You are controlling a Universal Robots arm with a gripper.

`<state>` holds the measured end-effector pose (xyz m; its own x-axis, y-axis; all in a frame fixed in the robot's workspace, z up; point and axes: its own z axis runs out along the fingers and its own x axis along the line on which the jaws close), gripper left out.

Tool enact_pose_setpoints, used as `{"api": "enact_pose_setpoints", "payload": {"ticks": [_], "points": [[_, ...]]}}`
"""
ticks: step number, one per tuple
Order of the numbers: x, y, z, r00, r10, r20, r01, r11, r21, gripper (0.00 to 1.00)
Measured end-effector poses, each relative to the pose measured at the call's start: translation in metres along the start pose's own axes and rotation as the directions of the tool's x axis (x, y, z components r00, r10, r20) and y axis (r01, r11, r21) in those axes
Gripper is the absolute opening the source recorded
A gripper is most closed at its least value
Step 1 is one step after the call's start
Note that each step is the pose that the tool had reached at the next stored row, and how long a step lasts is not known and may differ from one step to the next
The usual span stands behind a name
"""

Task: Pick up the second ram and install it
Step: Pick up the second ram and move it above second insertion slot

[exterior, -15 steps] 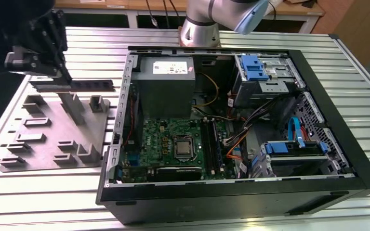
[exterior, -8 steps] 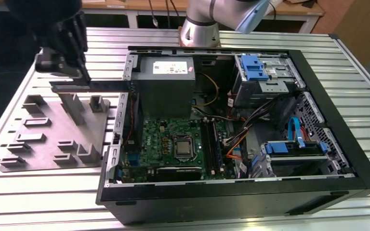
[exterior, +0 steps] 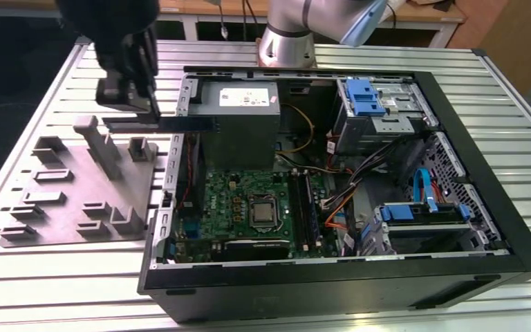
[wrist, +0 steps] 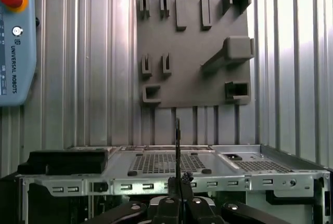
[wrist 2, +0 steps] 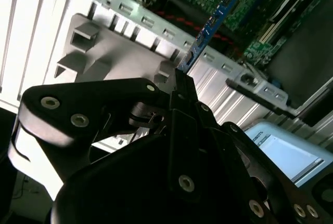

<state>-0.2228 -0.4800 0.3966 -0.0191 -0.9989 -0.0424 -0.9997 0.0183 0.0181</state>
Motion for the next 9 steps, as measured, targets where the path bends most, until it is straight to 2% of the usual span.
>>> {"api": "enact_pose_setpoints", "payload": {"ticks": [9], "points": [[-0.0007, -0.0398, 0.0005, 1.0, 0.0, 0.0001, 0.0, 1.0, -0.0007, 0.11]]}}
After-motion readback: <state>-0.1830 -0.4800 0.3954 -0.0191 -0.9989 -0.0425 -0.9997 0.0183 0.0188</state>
